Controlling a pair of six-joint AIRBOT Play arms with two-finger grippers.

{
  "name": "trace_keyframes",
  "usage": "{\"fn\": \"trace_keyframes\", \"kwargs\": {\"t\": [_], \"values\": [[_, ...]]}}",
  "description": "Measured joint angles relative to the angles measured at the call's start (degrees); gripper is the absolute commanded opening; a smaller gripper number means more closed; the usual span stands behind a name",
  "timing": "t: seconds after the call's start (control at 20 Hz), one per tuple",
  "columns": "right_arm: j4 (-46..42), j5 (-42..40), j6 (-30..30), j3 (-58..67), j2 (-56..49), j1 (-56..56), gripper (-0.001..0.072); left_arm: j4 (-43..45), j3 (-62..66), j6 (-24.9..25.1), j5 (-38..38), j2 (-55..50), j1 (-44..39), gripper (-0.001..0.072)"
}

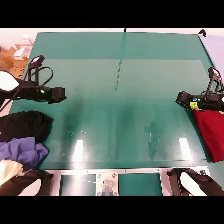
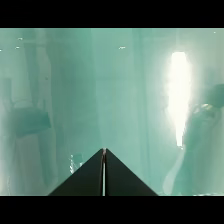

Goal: Fold the shirts.

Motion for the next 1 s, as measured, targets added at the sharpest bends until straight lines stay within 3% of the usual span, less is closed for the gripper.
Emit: {"fn": "trace_keyframes", "kwargs": {"t": [0.7,0.75,0.8,0.85,1.0], "values": [[0.00,-0.07,0.00,0.00,0.00,0.00,0.0015,0.07,0.00,0.02,-0.20,0.00,0.00,0.0024],[0.00,-0.07,0.00,0.00,0.00,0.00,0.0015,0.07,0.00,0.02,-0.15,0.00,0.00,0.0054],[0.00,-0.07,0.00,0.00,0.00,0.00,0.0015,0.26,0.00,0.04,-0.13,0.00,0.00,0.0498],[-0.02,-0.07,0.02,0.00,0.00,0.00,0.0015,1.33,0.00,0.04,-0.22,0.00,-0.04,0.0707],[-0.02,-0.07,0.00,-0.02,0.00,0.00,0.0015,12.37,0.04,-2.91,-1.90,0.02,0.52,0.0708]]}}
